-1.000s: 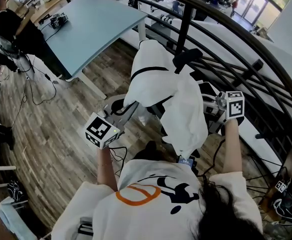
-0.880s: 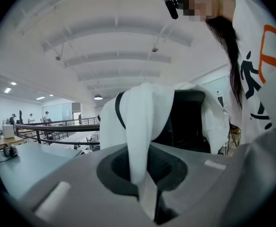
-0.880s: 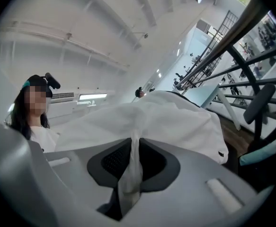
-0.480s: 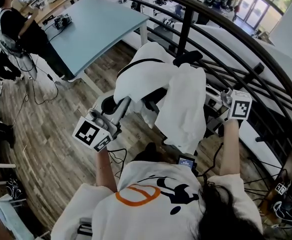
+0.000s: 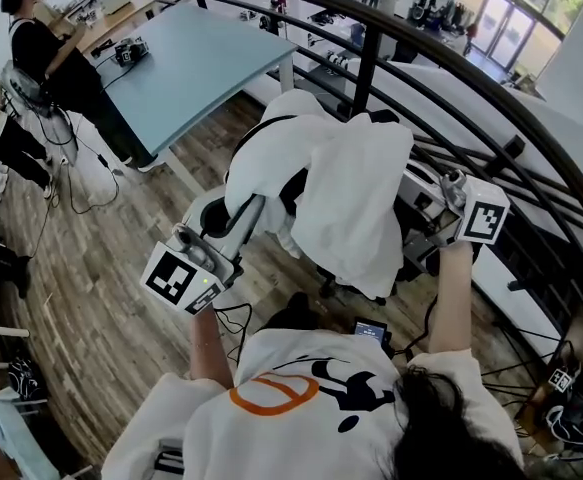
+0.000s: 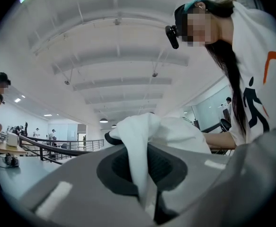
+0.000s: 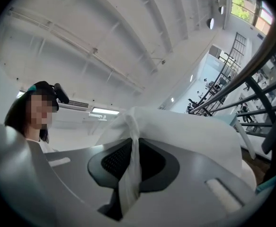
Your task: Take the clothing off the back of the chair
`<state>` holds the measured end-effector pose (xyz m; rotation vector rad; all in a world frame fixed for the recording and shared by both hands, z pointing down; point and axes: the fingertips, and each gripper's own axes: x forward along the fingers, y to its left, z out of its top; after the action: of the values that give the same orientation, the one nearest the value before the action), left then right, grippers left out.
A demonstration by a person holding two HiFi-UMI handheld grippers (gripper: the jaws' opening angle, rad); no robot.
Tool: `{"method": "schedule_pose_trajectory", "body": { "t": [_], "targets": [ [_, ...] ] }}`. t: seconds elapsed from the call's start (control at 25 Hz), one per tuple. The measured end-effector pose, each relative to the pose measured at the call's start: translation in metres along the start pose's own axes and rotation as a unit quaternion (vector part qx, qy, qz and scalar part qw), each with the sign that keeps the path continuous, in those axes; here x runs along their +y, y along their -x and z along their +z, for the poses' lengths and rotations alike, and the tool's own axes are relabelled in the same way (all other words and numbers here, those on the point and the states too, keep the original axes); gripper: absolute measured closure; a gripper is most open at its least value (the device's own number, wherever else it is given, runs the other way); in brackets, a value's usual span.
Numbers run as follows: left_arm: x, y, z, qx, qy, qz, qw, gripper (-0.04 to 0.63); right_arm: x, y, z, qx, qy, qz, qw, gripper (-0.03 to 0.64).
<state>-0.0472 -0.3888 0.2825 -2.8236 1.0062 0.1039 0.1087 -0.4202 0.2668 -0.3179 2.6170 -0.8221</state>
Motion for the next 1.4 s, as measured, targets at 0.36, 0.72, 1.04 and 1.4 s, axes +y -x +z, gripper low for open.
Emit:
{"method": "schedule_pose_trajectory", "body": {
  "t": [0.36,0.72,1.04,1.4],
  "targets": [
    [-0.067,-0.003,0.023,-0.028,0.008,-0.025,0.9993,0.553,0.062,0.007,-0.002,0.000,0.048,0.039,0.998,0.555],
    [-0.145,-0.002,0.048,-0.111,0.072,-0.160,0.9782,0.326,0.086,0.013,-0.024,0.001,0.058,0.036,0.998,0.555],
    [-0.184,-0.004,0.022,-0.023,-0.015,-0.109,0.9937,0.453,0.113,0.027,-0.055,0.014,0.084,0.008,0.996,0.555],
    [-0.207,0.033,0.038,-0.039,-0.008,-0.072,0.9966,0.523,0.147,0.026,-0.075,0.011,0.072,0.021,0.997,0.557]
  ]
}}
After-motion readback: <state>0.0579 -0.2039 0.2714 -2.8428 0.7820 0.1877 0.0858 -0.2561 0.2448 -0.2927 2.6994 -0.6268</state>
